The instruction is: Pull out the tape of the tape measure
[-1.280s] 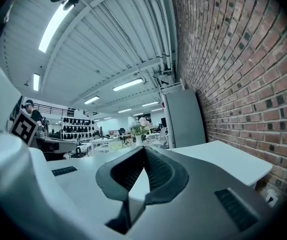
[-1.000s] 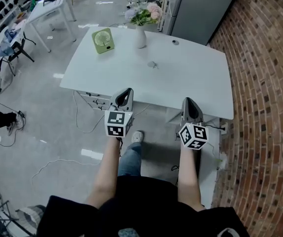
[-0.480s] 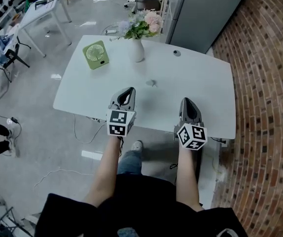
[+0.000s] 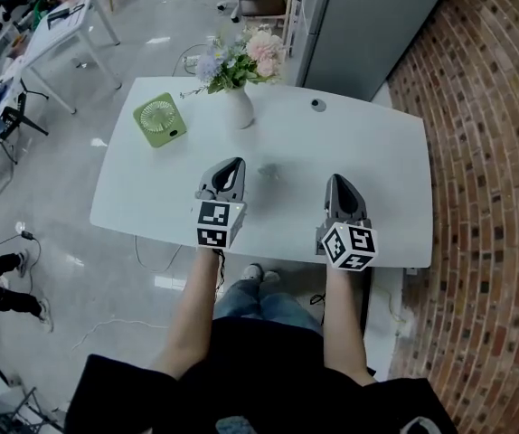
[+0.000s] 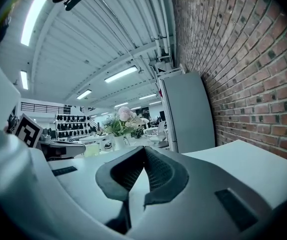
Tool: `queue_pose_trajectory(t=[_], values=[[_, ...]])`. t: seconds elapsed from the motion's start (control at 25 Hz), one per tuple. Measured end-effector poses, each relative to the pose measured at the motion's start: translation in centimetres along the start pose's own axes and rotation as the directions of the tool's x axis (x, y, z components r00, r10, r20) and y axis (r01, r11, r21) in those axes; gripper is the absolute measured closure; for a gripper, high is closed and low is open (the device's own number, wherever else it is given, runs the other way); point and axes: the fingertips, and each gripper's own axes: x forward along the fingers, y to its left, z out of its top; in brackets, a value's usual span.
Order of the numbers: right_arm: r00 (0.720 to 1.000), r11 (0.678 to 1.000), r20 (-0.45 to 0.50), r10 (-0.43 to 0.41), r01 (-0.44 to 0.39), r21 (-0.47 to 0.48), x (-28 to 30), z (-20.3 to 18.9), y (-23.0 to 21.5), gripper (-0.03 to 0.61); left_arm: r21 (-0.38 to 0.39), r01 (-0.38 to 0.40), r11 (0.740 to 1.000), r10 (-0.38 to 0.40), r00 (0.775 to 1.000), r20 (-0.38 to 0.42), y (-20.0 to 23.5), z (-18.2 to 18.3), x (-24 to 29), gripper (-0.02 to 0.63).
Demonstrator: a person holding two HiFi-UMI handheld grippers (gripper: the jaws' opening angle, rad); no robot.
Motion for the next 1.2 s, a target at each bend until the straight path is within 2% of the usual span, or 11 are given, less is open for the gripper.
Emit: queue_pose_trajectory(t=[0.32, 0.56, 0.76, 0.92, 1.12, 1.16, 1.2], values=[[0.997, 0.997, -0.046, 0.068, -0.069, -0.015, 2.2, -0.3, -0.3, 0.575, 0.007, -0.012, 1.0, 0.012, 0.999, -0.034, -0.4, -0.7, 2.0, 0.592], [0.992, 0.995, -0.071, 0.1, -0.102, -0.014, 3.6, -1.0, -0.2, 0.575, 0.028, 0.014, 1.0, -0.012, 0.997, -0.079, -0.6, -2.3, 3.6, 0.592], [0.989, 0.993, -0.094, 0.115, -0.116, -0.012, 4.6, -1.8, -0.3, 0.575, 0.124, 0.095, 0.988, -0.076, 0.985, -0.154, -1.3, -3.9, 5.5, 0.591], [0.985, 0.992, -0.115, 0.125, -0.127, -0.012, 5.4, -2.5, -0.3, 0.575, 0.189, 0.192, 0.963, -0.141, 0.957, -0.252, -2.0, -6.1, 7.1, 0.591], [0.981, 0.99, -0.137, 0.135, -0.138, -0.011, 6.3, -3.1, -0.5, 0.575, 0.231, 0.312, 0.922, -0.214, 0.905, -0.368, -2.9, -8.4, 8.6, 0.585], [0.981, 0.99, -0.141, 0.136, -0.138, -0.009, 6.5, -3.2, -0.6, 0.575, 0.237, 0.337, 0.911, -0.229, 0.892, -0.389, -3.1, -8.8, 8.8, 0.57], [0.98, 0.99, -0.145, 0.137, -0.14, -0.008, 6.7, -3.3, -0.6, 0.575, 0.243, 0.364, 0.899, -0.244, 0.878, -0.411, -3.3, -9.3, 8.9, 0.527]])
